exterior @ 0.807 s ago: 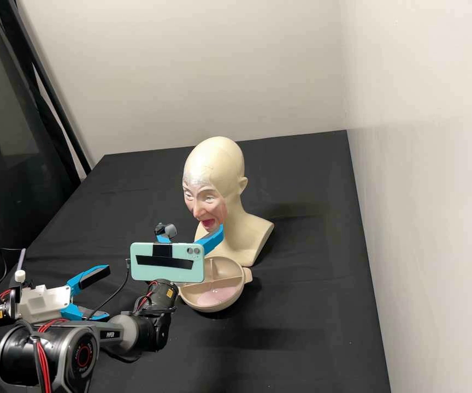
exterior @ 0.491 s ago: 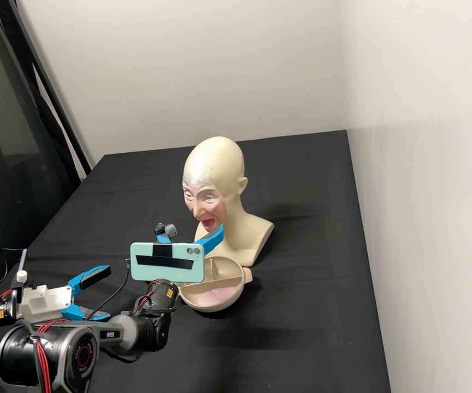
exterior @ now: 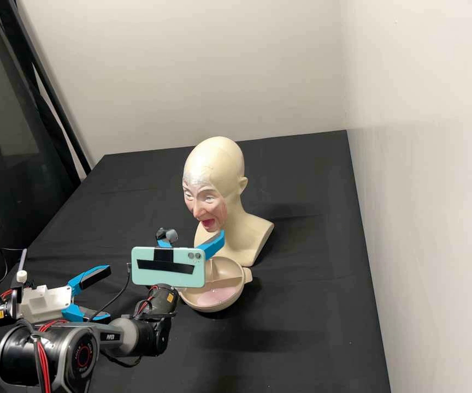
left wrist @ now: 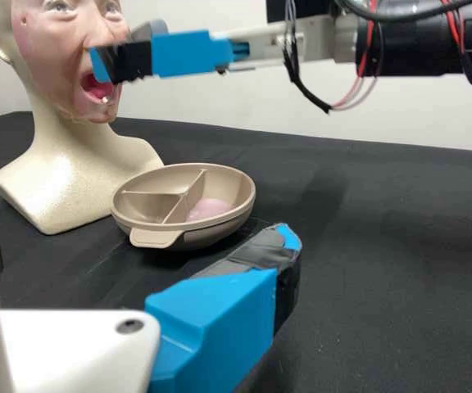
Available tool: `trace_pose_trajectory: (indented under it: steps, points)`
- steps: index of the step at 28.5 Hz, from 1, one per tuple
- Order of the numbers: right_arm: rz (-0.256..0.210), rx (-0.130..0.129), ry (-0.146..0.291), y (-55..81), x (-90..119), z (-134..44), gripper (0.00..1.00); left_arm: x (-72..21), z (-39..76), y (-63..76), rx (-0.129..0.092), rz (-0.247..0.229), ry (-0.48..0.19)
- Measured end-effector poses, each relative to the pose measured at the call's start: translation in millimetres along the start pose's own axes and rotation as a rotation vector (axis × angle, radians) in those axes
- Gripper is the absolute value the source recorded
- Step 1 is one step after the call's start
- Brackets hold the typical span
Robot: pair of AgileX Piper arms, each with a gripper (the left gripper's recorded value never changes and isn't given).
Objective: Feed the grandma with a spoon
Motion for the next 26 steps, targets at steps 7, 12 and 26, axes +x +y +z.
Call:
trace_pose_trajectory:
  steps: [7,12,26]
  points:
    - [-0.025,-0.026,-0.032,-2.6,-13.1,16.5,1.00,0.0,1.4,0.2,0.001,0.004,-0.006]
    - [-0.016,-0.029,-0.031,-0.3,-20.4,24.6,0.00,1.0,4.1,-2.7,0.004,-0.003,-0.018]
    - [0.014,-0.004,-0.022,5.8,-28.0,32.9,0.00,1.1,8.5,-3.9,0.007,-0.007,-0.034]
